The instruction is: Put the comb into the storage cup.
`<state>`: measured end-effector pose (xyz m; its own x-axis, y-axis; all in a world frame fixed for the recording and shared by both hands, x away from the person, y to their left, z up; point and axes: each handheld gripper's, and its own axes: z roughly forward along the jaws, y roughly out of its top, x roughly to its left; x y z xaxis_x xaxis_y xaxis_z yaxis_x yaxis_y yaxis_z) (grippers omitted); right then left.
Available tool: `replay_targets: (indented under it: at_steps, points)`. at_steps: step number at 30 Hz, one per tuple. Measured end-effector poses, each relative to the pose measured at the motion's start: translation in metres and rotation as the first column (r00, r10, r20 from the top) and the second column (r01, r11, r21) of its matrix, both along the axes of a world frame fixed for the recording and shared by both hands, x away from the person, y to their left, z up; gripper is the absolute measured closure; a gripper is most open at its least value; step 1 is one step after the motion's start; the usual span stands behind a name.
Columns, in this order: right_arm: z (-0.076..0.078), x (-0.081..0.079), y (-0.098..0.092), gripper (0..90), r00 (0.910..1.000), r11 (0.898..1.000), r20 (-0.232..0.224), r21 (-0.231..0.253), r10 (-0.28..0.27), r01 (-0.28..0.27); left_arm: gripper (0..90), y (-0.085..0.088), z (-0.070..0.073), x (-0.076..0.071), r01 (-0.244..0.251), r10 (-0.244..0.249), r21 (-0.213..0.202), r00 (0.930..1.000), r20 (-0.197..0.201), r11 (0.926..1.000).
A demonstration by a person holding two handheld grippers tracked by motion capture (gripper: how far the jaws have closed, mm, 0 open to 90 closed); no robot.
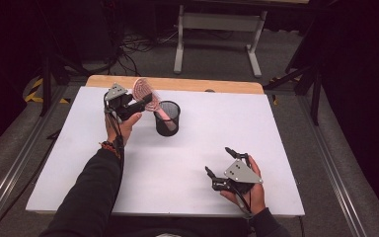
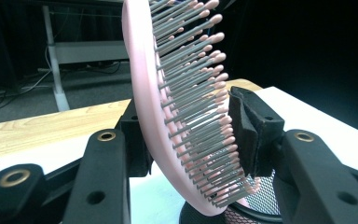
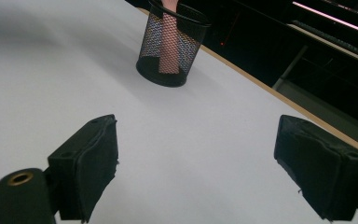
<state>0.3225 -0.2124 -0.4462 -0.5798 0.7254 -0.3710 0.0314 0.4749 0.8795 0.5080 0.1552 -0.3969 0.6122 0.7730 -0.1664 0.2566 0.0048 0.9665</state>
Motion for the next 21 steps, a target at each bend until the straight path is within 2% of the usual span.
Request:
replay_targets:
  at_steps: [8, 12, 17, 21]
  points:
    - [0.0000, 0.0000, -0.0001, 14.4, 1.0000, 1.000, 0.001, 0.001, 0.000, 0.000, 52.9, 0.0001, 0.0030, -0.0009, -0.002, 0.002, 0.027, 1.0000, 0.007, 0.9996]
    - [0.0000, 0.0000, -0.0001, 14.4, 1.0000, 1.000, 0.001, 0.001, 0.000, 0.000, 49.3, 0.0014, 0.0051, -0.0013, -0.015, 0.015, 0.040, 0.9998, 0.014, 0.9991]
    - [-0.0007, 0.0003, 0.0005, 14.4, 1.0000, 1.000, -0.001, -0.003, 0.001, -0.001, 46.1, 0.0003, 0.0088, -0.0027, -0.007, 0.005, 0.091, 0.9997, 0.026, 0.9958]
    - [-0.0006, 0.0000, 0.0007, 14.4, 1.0000, 1.000, 0.001, -0.007, 0.001, -0.001, 45.0, 0.0002, 0.0095, -0.0029, -0.007, 0.004, 0.099, 0.9996, 0.027, 0.9951]
